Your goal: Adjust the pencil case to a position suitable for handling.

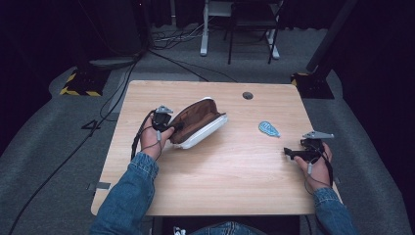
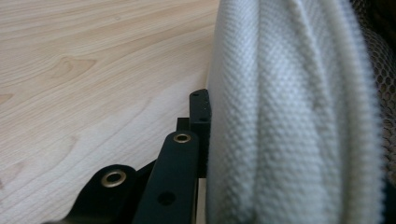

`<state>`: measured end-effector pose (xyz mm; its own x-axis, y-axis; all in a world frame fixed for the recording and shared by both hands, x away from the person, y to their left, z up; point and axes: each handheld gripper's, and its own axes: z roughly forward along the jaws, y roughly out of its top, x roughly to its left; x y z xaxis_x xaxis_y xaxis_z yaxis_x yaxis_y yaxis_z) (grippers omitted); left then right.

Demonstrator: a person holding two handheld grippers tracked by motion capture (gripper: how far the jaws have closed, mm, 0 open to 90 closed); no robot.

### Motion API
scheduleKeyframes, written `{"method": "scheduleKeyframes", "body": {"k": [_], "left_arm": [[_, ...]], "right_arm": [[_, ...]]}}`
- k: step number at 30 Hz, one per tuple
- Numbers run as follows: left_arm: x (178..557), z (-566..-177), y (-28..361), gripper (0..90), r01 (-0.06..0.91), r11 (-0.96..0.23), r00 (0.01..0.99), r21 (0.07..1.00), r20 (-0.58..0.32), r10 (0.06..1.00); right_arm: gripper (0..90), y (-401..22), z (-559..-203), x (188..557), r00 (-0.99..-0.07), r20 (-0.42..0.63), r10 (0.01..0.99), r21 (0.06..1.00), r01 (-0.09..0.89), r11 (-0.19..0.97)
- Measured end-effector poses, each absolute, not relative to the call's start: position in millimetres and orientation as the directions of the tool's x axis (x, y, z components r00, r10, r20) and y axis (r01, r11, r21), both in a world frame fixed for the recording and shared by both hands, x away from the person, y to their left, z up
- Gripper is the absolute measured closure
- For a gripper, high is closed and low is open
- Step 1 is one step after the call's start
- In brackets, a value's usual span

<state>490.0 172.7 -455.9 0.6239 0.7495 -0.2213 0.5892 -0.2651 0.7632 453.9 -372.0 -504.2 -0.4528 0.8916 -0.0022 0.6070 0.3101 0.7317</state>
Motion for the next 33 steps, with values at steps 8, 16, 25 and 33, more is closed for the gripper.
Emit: {"method": "scheduleKeyframes", "body": {"k": [8, 16, 25, 33], "left_arm": [[474.8, -441.3, 162.7, 84.9, 0.567, -0.286, 0.668, 0.773, -0.227, 0.709], [454.5, -433.5, 143.9, 84.9, 0.538, -0.339, 0.728, 0.772, -0.222, 0.648], [434.0, -434.7, 120.2, 84.9, 0.505, -0.396, 0.787, 0.767, -0.222, 0.575], [421.1, -434.4, 103.1, 84.8, 0.480, -0.446, 0.829, 0.756, -0.225, 0.511]], "right_arm": [[10.1, -372.0, -504.2, 453.9, -0.453, -0.002, 0.892, 0.732, 0.607, 0.310], [10.1, -372.1, -504.2, 454.0, -0.453, -0.002, 0.892, 0.732, 0.607, 0.310], [10.1, -372.0, -504.2, 453.9, -0.453, -0.002, 0.891, 0.732, 0.607, 0.310], [10.1, -372.0, -504.2, 454.0, -0.453, -0.002, 0.891, 0.732, 0.607, 0.310]]}}
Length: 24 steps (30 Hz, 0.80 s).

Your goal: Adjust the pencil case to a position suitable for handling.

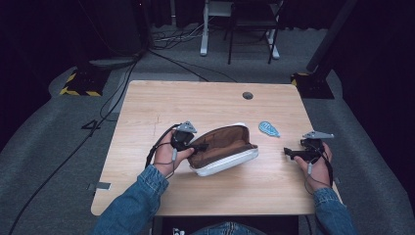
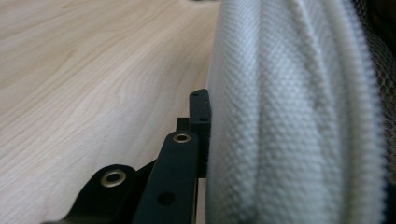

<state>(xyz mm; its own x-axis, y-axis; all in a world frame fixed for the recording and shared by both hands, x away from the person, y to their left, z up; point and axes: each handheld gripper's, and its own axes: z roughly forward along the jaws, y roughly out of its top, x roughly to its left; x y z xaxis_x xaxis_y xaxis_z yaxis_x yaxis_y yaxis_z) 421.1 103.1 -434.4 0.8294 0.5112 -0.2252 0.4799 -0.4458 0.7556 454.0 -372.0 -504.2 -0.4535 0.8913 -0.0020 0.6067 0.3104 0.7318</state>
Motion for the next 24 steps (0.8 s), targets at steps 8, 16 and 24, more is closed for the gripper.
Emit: {"method": "scheduleKeyframes", "body": {"k": [8, 16, 24], "left_arm": [[412.8, -438.5, 88.7, 84.8, 0.463, -0.473, 0.857, 0.750, -0.242, 0.455], [407.5, -447.3, 76.0, 84.7, 0.462, -0.494, 0.866, 0.736, -0.256, 0.428], [406.6, -459.4, 68.2, 84.5, 0.460, -0.503, 0.871, 0.732, -0.260, 0.418]], "right_arm": [[10.1, -372.0, -504.2, 454.0, -0.453, -0.002, 0.891, 0.732, 0.607, 0.311], [10.1, -372.0, -504.2, 453.9, -0.453, -0.002, 0.891, 0.732, 0.607, 0.310], [10.1, -371.9, -504.2, 453.9, -0.455, -0.002, 0.891, 0.732, 0.606, 0.311]]}}
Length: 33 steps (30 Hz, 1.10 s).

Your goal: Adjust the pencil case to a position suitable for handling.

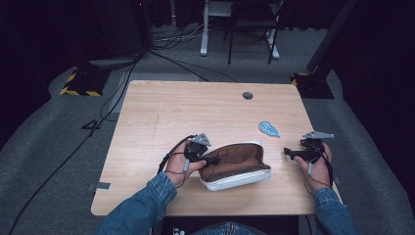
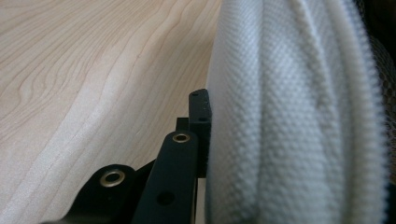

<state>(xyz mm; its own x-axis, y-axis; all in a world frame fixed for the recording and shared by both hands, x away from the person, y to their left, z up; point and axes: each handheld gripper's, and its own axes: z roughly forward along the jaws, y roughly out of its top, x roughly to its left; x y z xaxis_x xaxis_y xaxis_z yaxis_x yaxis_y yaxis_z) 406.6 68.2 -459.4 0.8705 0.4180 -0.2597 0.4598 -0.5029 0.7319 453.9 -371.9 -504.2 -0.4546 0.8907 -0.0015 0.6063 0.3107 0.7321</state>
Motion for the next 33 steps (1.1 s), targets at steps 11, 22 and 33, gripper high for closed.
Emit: {"method": "scheduleKeyframes", "body": {"k": [11, 22, 33], "left_arm": [[406.8, -470.3, 66.2, 84.3, 0.465, -0.529, 0.872, 0.710, -0.266, 0.410], [406.6, -478.7, 72.0, 83.1, 0.487, -0.549, 0.860, 0.679, -0.265, 0.435], [407.0, -477.4, 71.7, 46.8, 0.493, -0.511, 0.847, 0.704, -0.256, 0.465]], "right_arm": [[10.1, -372.0, -504.2, 454.0, -0.456, -0.002, 0.890, 0.732, 0.605, 0.312], [10.1, -371.9, -504.2, 454.0, -0.458, -0.003, 0.889, 0.732, 0.604, 0.314], [10.1, -371.8, -504.2, 454.3, -0.461, -0.002, 0.887, 0.733, 0.603, 0.315]]}}
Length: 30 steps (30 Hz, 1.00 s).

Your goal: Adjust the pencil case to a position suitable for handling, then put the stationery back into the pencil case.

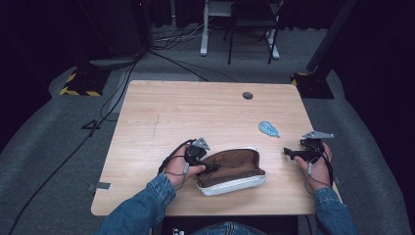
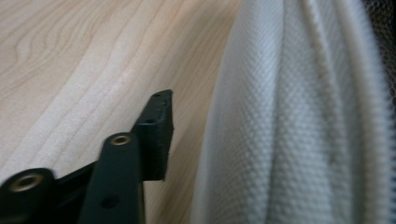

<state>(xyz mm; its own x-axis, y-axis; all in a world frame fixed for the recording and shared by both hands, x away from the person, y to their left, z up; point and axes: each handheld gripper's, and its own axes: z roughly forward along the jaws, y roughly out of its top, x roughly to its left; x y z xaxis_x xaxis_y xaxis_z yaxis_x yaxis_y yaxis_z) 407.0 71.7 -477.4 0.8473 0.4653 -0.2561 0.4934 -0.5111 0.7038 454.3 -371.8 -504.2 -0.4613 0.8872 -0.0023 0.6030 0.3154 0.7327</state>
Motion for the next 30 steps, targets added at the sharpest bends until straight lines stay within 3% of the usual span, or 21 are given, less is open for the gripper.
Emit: {"method": "scheduleKeyframes", "body": {"k": [9, 22, 26, 30], "left_arm": [[403.7, -465.8, 78.6, 38.1, 0.460, -0.492, 0.854, 0.739, -0.216, 0.473], [394.3, -450.2, 93.2, 36.6, 0.440, -0.470, 0.852, 0.766, -0.191, 0.487], [390.0, -445.3, 102.6, 36.2, 0.431, -0.453, 0.850, 0.781, -0.182, 0.495], [387.3, -442.3, 113.0, 36.1, 0.423, -0.419, 0.850, 0.804, -0.192, 0.491]], "right_arm": [[10.1, -371.7, -504.2, 454.4, -0.462, -0.001, 0.887, 0.732, 0.604, 0.316], [10.4, -370.5, -504.0, 458.8, -0.482, 0.001, 0.876, 0.731, 0.598, 0.328], [17.4, -370.2, -503.4, 459.5, -0.489, 0.001, 0.872, 0.739, 0.588, 0.329], [30.5, -367.3, -499.0, 460.1, -0.467, 0.005, 0.884, 0.725, 0.610, 0.318]]}}
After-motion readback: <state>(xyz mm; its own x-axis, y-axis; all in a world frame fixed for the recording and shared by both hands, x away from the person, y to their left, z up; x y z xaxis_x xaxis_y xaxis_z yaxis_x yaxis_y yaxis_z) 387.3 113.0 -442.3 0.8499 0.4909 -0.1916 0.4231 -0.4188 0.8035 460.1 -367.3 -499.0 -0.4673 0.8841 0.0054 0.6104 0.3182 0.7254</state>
